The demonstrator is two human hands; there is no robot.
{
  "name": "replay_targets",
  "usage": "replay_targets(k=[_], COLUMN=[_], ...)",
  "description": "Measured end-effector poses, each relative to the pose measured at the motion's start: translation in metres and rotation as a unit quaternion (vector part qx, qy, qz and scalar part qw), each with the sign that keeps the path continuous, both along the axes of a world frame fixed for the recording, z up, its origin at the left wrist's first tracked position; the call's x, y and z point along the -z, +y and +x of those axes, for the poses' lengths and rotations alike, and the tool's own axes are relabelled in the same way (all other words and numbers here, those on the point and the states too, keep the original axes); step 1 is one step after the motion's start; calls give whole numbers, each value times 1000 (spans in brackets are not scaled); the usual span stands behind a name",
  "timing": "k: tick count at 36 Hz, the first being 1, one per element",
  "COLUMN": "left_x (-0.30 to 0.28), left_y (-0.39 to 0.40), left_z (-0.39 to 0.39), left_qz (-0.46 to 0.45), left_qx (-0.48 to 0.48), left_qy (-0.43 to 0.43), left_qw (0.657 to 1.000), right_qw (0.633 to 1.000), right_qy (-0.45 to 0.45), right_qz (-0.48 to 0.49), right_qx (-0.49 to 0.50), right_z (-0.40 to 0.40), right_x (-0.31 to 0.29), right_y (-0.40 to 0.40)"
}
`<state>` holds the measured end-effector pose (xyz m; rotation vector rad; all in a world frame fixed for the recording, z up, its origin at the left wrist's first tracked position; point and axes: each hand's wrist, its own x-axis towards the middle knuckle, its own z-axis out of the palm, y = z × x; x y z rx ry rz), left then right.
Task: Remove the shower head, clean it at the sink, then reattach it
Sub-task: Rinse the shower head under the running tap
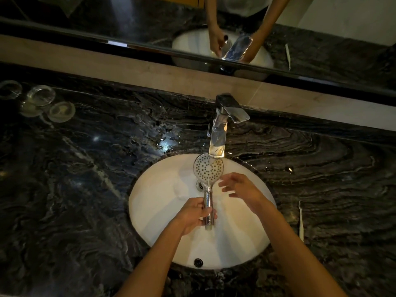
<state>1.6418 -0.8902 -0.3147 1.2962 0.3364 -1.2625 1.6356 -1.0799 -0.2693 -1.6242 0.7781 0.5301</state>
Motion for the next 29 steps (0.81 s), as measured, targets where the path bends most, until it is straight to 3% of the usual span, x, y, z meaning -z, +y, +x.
replay_targets(k=[10,15,29], left_x=[-11,-16,-23], left_y=[-6,-6,0], left_z=[-1,-3,0], left_qz=[10,3,0], left_qx=[-21,-29,-26], left_qy=[-12,-15,-29], left_qw=[1000,999,999], right_qw=[974,979,977], right_qy=[-201,-168,-153], right_qz=[26,-34,-91], right_qx=[101,114,118], right_z=[63,76,55], right_x=[-111,-117,-87], right_y=[-2,6,6])
